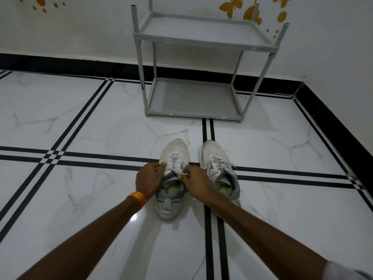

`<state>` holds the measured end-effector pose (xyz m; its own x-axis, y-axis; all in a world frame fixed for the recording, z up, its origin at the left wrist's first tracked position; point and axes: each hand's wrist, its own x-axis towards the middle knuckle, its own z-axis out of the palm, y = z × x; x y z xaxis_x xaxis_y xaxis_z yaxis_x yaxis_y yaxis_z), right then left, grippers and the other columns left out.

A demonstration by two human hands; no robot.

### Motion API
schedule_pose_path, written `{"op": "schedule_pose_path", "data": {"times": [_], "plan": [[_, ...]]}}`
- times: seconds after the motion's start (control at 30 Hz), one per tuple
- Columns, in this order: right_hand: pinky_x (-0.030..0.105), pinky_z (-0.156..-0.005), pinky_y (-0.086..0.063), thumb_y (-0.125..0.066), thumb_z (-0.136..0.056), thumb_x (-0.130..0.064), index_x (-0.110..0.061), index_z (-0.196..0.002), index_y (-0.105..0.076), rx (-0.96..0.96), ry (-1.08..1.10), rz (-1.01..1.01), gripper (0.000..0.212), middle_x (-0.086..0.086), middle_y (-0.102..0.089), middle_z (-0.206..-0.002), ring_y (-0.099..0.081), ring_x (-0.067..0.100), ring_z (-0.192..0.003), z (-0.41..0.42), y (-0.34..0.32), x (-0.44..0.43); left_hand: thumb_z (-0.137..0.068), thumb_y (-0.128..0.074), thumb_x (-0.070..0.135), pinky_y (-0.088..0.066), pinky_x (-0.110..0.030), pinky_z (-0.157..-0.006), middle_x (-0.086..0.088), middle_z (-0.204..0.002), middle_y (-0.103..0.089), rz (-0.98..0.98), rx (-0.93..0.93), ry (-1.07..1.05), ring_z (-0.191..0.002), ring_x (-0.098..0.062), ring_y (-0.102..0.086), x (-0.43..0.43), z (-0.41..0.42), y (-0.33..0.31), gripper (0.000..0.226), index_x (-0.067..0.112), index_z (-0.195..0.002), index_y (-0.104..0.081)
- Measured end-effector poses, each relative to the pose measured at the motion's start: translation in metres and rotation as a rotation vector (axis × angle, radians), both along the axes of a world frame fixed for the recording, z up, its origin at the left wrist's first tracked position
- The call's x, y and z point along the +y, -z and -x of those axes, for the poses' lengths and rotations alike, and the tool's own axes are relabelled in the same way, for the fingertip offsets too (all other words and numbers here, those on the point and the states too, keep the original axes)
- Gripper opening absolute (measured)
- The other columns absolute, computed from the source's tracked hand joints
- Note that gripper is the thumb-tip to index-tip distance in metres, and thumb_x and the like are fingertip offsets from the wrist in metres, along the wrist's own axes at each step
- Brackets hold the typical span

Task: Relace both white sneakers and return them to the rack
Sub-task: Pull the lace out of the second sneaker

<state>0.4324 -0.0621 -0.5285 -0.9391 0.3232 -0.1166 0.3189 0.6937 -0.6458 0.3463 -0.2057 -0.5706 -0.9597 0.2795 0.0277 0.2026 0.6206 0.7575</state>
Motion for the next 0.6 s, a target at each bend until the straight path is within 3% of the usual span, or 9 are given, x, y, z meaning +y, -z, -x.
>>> {"op": "schedule_pose_path", "data": {"times": [0.1,0.23,0.3,0.37,0.43,0.5,0.6], "plan": [[0.028,-0.076,-0.044,-0.056,-0.093,-0.017,-0.002,-0.109,-0.065,0.034,-0.058,-0.001,0.023,0.02,-0.064,-0.109,-0.062,0.032,-0.099,0.015,0.001,-0.028,-0.097,-0.043,0.043,-0.055,-0.037,-0.068,-0.01,-0.084,-0.068,0.072,0.035,-0.06,-0.077,-0.027,-0.065,-0.024,0.016,0.0,0.04,0.011,-0.092,-0.068],[0.04,-0.088,-0.052,-0.061,-0.09,-0.016,-0.004,-0.123,-0.06,0.019,-0.154,0.057,0.035,0.022,-0.06,-0.119,-0.06,0.035,-0.107,0.018,-0.006,-0.039,-0.089,-0.06,0.035,-0.048,-0.048,-0.084,-0.016,-0.112,-0.056,0.231,0.265,-0.202,-0.101,-0.032,-0.055,-0.032,0.02,-0.022,0.031,0.011,-0.107,-0.053],[0.046,-0.083,-0.055,-0.061,-0.089,-0.019,-0.013,-0.124,-0.059,0.06,-0.101,0.094,0.036,0.014,-0.063,-0.118,-0.064,0.032,-0.101,0.01,-0.012,-0.027,-0.089,-0.061,0.027,-0.046,-0.05,-0.092,-0.014,-0.118,-0.054,0.198,0.419,-0.117,-0.109,-0.031,-0.051,-0.017,0.012,-0.04,0.03,0.011,-0.112,-0.052],[0.04,-0.077,-0.055,-0.06,-0.088,-0.02,-0.018,-0.112,-0.063,0.146,0.013,-0.031,0.024,0.006,-0.067,-0.106,-0.066,0.023,-0.09,-0.001,-0.017,0.002,-0.09,-0.058,0.019,-0.05,-0.042,-0.087,-0.009,-0.11,-0.057,0.104,0.462,0.11,-0.099,-0.023,-0.054,0.009,-0.002,-0.053,0.018,0.013,-0.106,-0.055],[0.035,-0.074,-0.055,-0.059,-0.088,-0.018,-0.02,-0.104,-0.066,0.164,0.191,-0.137,0.018,0.0,-0.07,-0.098,-0.066,0.018,-0.084,-0.014,-0.027,0.041,-0.092,-0.054,0.018,-0.052,-0.035,-0.076,-0.002,-0.101,-0.06,0.042,0.331,0.339,-0.084,-0.017,-0.058,0.042,-0.022,-0.057,0.009,0.016,-0.101,-0.057],[0.035,-0.078,-0.055,-0.06,-0.087,-0.02,-0.02,-0.105,-0.068,0.024,0.312,-0.276,0.02,0.001,-0.071,-0.101,-0.067,0.021,-0.091,-0.028,-0.035,0.084,-0.092,-0.054,0.021,-0.055,-0.038,-0.073,-0.004,-0.1,-0.064,0.022,0.149,0.46,-0.078,-0.019,-0.062,0.075,-0.039,-0.052,0.013,0.014,-0.101,-0.06],[0.039,-0.077,-0.058,-0.07,-0.083,-0.023,-0.011,-0.099,-0.071,-0.214,0.291,-0.135,0.02,0.011,-0.074,-0.096,-0.069,0.025,-0.083,-0.045,-0.034,0.116,-0.09,-0.056,0.02,-0.055,-0.04,-0.076,-0.011,-0.103,-0.065,0.068,-0.037,0.496,-0.084,-0.026,-0.064,0.109,-0.052,-0.039,0.018,0.009,-0.103,-0.063]]}}
